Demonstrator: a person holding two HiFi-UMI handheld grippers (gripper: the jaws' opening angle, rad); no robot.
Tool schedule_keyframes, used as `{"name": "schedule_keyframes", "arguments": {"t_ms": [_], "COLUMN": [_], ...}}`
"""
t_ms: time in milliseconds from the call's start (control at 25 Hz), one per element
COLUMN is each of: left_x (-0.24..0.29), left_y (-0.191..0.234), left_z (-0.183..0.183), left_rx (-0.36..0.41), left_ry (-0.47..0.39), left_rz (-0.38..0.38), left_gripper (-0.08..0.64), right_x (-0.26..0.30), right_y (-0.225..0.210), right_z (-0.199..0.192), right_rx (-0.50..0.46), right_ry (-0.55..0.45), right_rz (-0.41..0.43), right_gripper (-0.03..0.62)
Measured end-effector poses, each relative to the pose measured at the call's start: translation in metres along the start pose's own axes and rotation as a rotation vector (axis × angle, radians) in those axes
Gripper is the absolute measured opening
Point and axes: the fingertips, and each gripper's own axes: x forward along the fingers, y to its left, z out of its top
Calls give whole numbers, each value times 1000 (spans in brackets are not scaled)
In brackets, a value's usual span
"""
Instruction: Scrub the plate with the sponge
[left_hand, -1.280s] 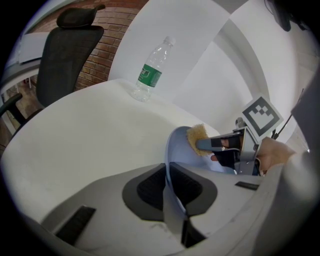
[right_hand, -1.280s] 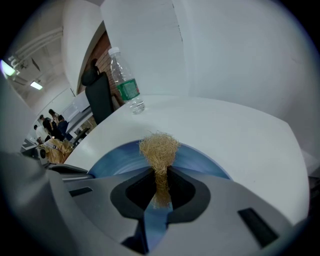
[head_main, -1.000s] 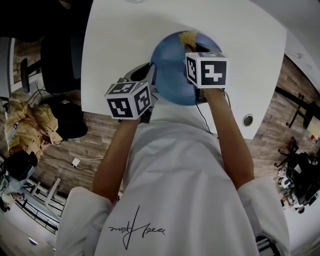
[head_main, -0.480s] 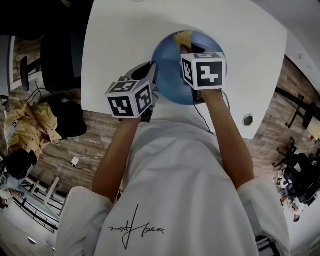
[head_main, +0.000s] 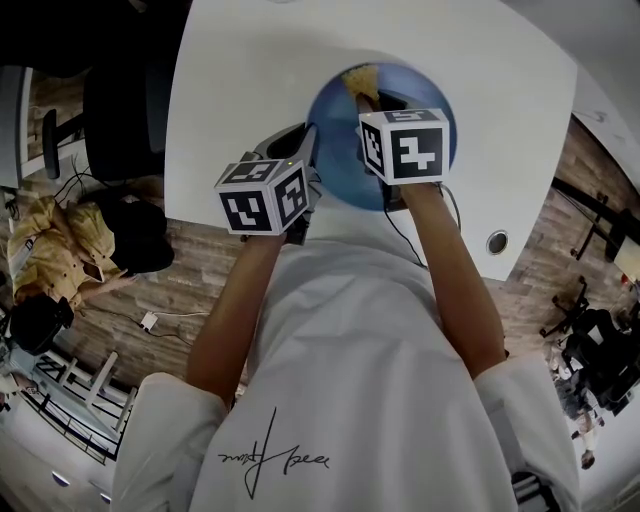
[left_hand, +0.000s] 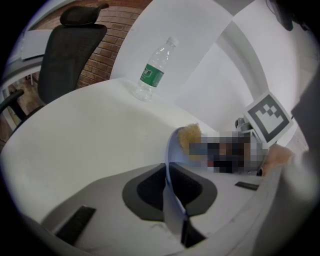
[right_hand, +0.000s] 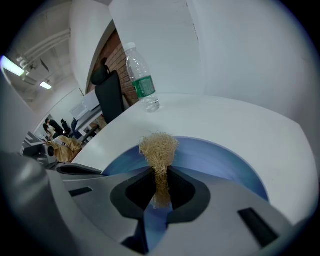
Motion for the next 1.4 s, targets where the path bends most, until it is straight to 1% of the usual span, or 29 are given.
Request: {"name": "schedule_keyframes", "arguments": {"t_ms": [560,720,960,1400], "left_x": [1,1,0,1], "left_y": [-1,1,0,-1], "left_z": [-2,-1,-2,-1], "left_rx": [-23,-27,-52,-49], "left_ry": [-12,-14,-29,-37], "left_rz": [-6,-7,-8,5], "left_gripper": [14,14,9,11], "right_x": [3,5,3,1], "right_y": [19,27,36,45], "right_z": [-7,-9,-15,-23], "right_rx": [-15,-23,-24,-35], "right_ry": [8,21,32,53], "right_rz": [45,69,98,136], "right_gripper": [44,44,44,44]}}
